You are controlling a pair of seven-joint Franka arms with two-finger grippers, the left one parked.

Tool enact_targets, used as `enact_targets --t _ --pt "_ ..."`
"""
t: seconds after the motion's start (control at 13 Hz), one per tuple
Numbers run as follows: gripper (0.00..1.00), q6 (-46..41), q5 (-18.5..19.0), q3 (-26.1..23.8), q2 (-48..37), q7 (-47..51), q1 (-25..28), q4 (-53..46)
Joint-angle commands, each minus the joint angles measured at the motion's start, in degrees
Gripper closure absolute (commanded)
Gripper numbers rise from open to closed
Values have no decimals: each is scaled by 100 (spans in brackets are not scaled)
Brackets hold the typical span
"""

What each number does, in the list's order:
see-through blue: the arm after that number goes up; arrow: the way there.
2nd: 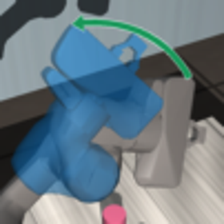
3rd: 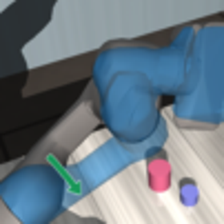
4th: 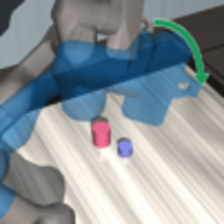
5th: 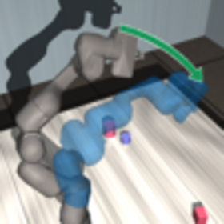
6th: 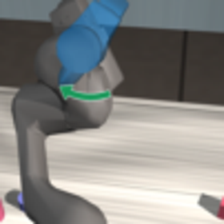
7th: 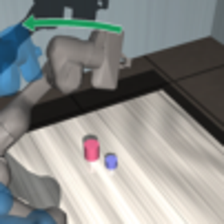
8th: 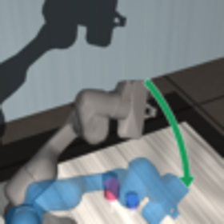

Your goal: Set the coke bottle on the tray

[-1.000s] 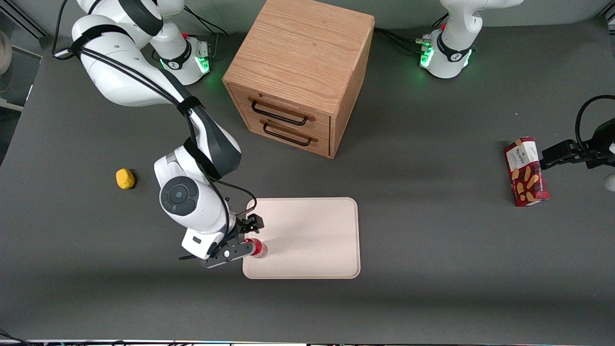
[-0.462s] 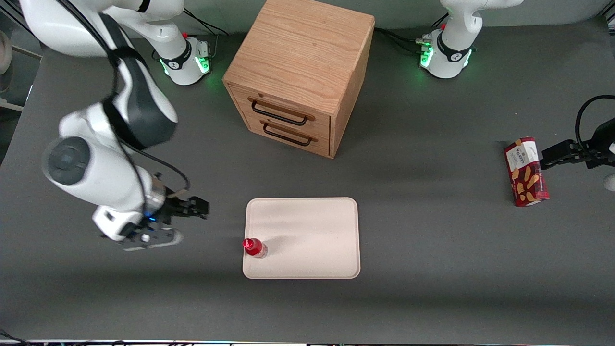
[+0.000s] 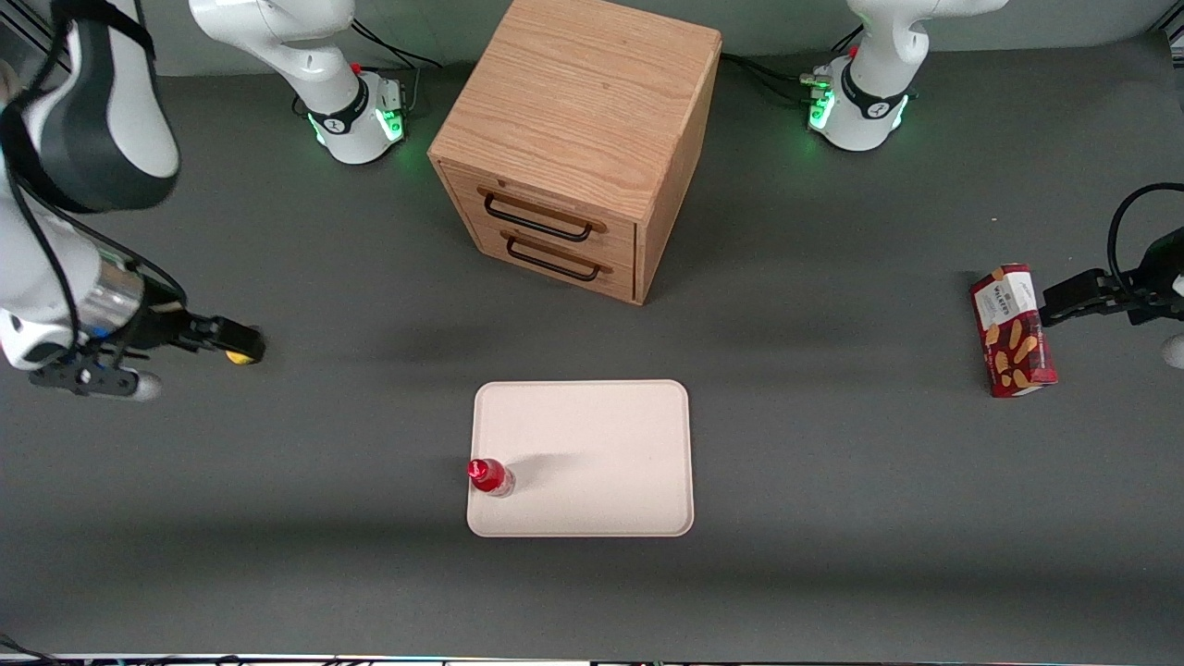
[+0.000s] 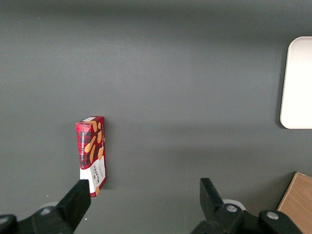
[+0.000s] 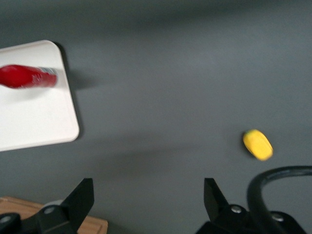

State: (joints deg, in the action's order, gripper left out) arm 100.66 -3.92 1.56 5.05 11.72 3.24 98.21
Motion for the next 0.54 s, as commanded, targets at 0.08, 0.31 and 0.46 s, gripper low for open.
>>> enact_targets --t 0.08,0.31,0.46 --pt "0 -266 252 81 -672 -56 54 296" --pt "0 -801 261 55 -672 -47 54 -64" --pt "0 -820 278 64 -629 -74 54 -82"
